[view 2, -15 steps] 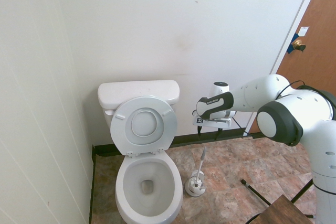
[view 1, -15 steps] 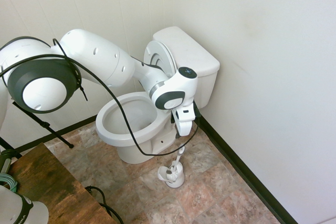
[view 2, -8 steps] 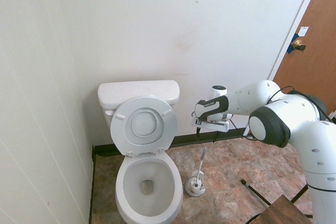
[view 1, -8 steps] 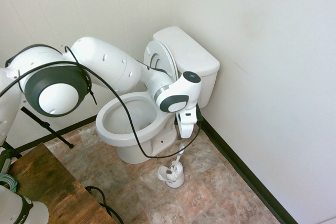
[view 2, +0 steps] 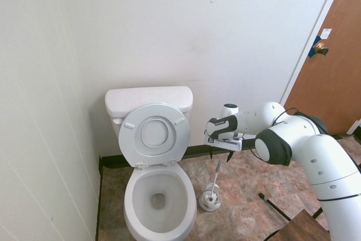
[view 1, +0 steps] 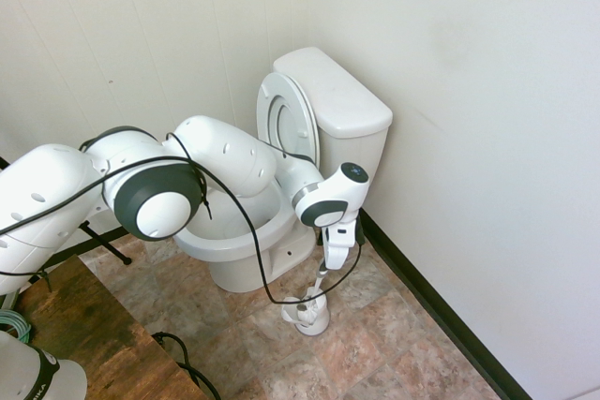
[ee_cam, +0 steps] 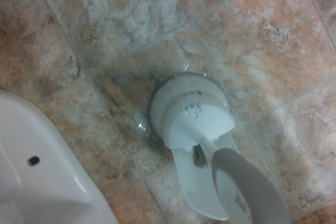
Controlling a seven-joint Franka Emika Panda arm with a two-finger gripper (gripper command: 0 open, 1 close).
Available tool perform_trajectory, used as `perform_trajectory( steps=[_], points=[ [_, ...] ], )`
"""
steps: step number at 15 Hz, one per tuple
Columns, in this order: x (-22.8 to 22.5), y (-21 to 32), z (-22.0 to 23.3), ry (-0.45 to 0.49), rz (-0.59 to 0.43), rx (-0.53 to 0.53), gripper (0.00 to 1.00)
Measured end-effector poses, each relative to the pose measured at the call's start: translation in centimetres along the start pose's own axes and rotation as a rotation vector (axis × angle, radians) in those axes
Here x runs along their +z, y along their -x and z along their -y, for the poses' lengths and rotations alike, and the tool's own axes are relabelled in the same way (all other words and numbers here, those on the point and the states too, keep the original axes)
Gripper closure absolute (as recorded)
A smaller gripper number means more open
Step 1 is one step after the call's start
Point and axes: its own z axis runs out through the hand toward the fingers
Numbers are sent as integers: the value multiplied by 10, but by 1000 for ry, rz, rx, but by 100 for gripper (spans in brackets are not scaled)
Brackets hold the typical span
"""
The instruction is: Clean the toilet
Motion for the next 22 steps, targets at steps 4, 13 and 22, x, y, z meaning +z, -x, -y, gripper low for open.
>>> perform_trajectory(
  steps=[4,13,22],
  points=[
    [31,-1,9,35,18,1,0],
    [49,-7,21,39,33,19,100],
    [44,-8,24,30,34,25,100]
  ],
)
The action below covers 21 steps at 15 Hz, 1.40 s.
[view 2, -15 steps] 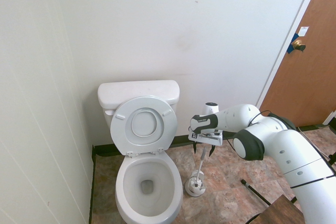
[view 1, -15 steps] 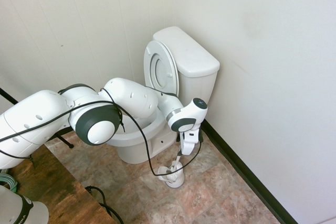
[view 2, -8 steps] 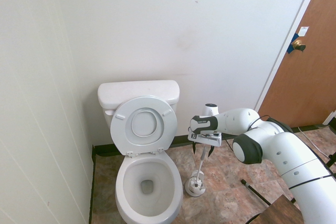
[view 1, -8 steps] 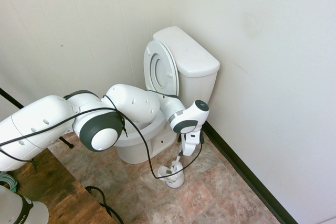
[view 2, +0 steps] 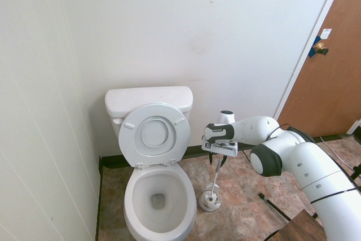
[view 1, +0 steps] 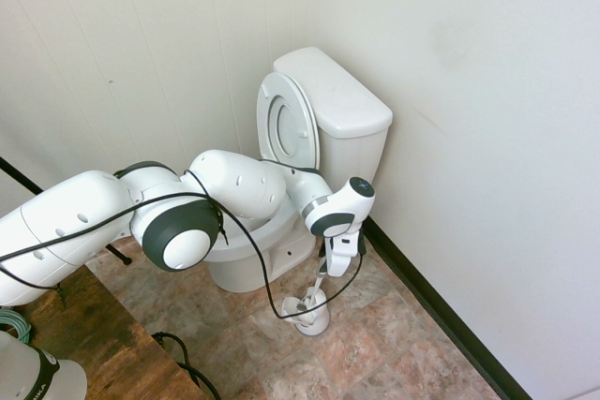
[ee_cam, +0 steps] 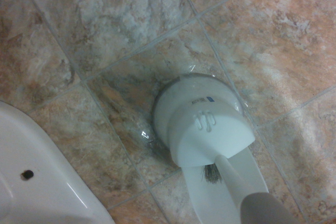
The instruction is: Clean the toilet
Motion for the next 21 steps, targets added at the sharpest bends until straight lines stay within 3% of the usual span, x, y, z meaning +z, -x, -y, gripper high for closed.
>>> perform_trajectory(
  steps=[9,16,21],
  points=[
    [0,1,-2,28,-10,-14,100],
    [-1,14,-32,41,-60,-169,100],
    [-44,4,-62,5,-79,-202,100]
  ],
)
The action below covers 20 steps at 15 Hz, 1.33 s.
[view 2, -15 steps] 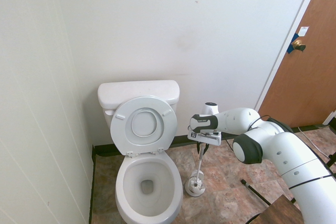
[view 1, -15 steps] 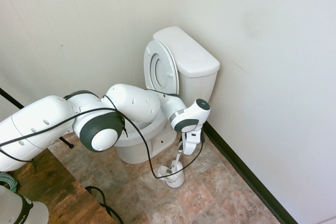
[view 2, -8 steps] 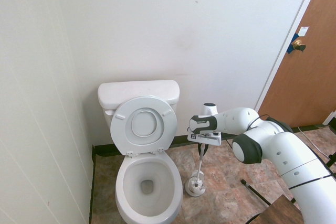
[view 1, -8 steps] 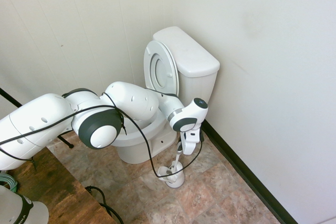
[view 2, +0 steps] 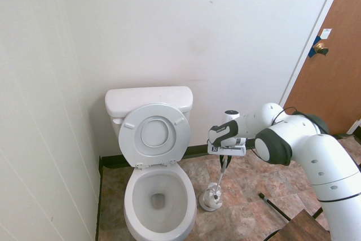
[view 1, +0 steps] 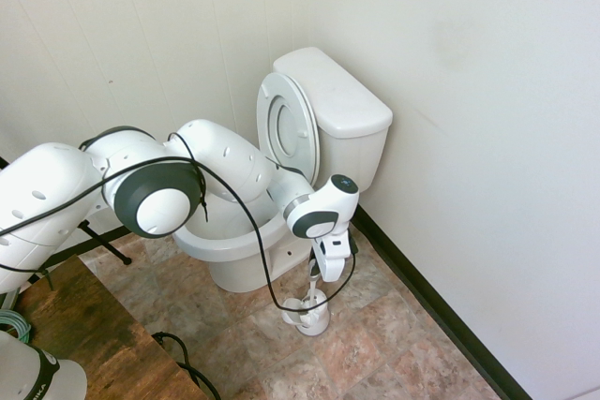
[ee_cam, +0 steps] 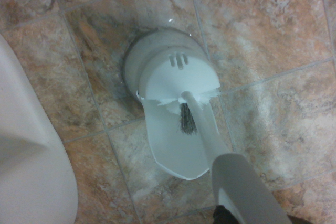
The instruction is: Clean the toilet
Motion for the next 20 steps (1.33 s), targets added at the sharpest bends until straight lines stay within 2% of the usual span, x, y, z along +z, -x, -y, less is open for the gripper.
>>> perform_trajectory(
  steps=[7,11,16,20],
  points=[
    [-140,-1,-69,-83,-26,39,100],
    [-201,41,-107,-128,-31,9,100],
    [-278,98,-113,-232,-50,-48,100],
    [-325,160,-129,-294,-48,-137,100]
  ],
)
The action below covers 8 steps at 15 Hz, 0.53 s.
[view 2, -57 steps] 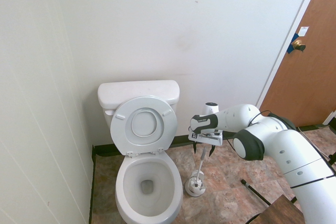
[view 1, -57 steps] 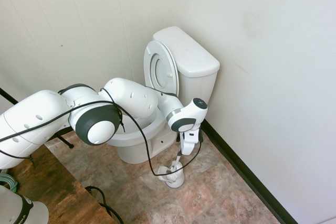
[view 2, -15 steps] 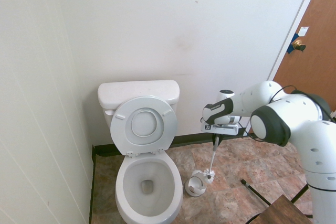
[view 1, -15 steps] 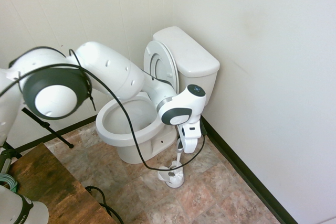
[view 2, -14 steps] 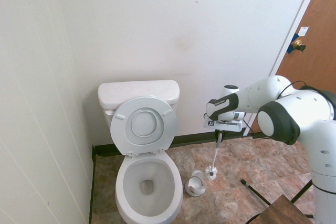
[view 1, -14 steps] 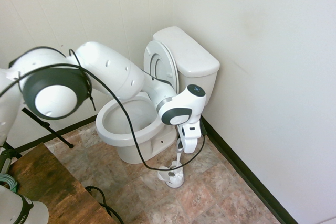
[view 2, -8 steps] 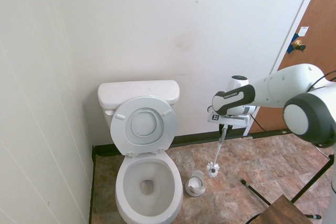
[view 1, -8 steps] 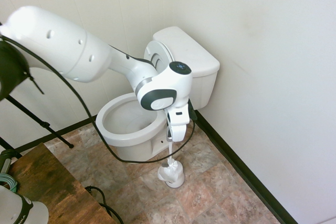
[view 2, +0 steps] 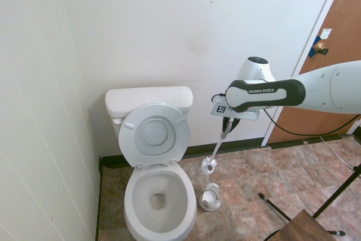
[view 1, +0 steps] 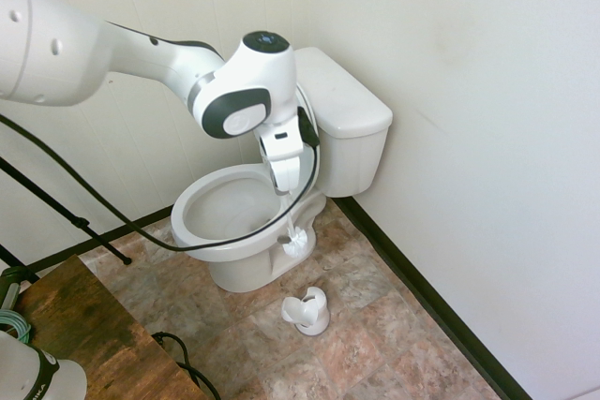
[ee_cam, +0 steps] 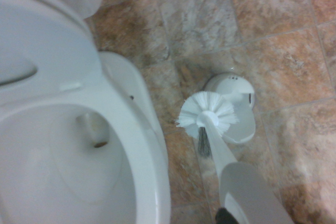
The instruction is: Clean the toilet
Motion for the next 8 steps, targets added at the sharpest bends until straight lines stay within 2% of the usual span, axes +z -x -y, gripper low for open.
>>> perform_trajectory(
  steps=[3,8],
  points=[
    [-18,52,-2,-18,13,-83,100],
    [-1,130,13,-33,40,-193,100]
  ],
)
